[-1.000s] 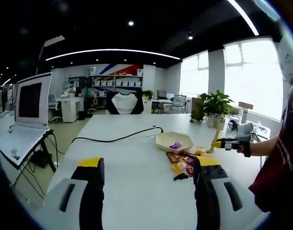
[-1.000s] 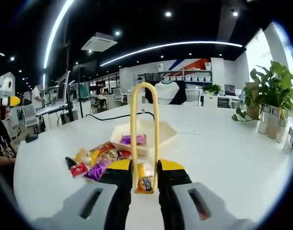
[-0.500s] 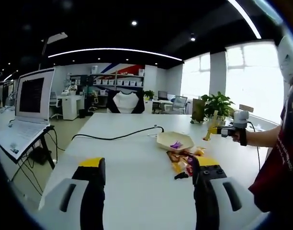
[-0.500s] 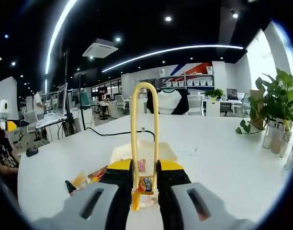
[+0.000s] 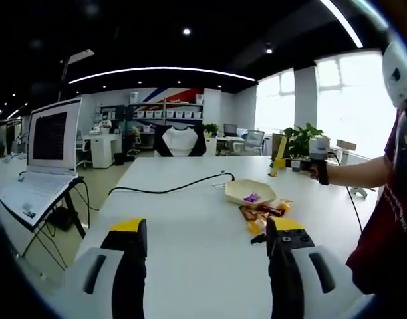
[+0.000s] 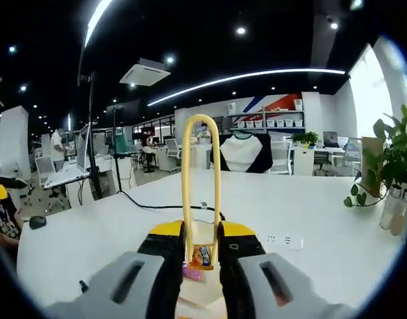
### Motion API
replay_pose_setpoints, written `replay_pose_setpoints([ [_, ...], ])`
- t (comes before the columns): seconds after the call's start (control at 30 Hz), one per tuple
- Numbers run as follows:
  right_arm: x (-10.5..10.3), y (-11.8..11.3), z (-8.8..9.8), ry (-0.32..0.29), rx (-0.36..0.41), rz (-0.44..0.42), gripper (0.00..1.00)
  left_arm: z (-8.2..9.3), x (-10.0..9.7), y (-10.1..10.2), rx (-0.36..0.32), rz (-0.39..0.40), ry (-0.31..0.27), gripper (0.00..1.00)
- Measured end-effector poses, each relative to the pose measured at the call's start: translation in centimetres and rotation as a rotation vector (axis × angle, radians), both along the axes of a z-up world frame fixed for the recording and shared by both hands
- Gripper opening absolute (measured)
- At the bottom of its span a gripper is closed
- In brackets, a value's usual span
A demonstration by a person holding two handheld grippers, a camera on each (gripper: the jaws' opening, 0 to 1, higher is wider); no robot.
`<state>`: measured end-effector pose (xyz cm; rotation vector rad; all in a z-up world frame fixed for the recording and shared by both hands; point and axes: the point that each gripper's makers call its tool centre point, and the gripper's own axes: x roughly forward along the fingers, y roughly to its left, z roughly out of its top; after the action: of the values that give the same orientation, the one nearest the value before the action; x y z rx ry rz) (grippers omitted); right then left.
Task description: Place the target food into the container with the food tongs after gripping and lifting it, then release it inside without dropping or visibly crushing the food.
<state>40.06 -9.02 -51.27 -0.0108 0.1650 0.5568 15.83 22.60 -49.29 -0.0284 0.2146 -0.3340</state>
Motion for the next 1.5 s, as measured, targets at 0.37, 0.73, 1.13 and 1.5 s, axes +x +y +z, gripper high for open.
replay_pose_setpoints([
  [0.37,-0.1,0.1,0.4,-0.011,0.002,0.015,0.21,-0.7,-0.2,-0.9,0.038,-0.024,0.02,0.77],
  [0.73,-3.3,-2.0,2.1,-0.005,0.032,0.028,0.21,-0.1,1.0,-2.0,0.04,-0.059,0.007,0.76],
  [1.13,-10.2,-8.8,4.2,-0.046,0.044,-0.077,0.22,1.3,3.5,-4.5,0.029,-0.119,-0.038,0.76],
  [1.5,-14.4,-12.8,5.0,-0.076,0.056,-0.147,0.22,1.1,4.6,-7.4,0.025,-0.178,-0.037,0.75],
])
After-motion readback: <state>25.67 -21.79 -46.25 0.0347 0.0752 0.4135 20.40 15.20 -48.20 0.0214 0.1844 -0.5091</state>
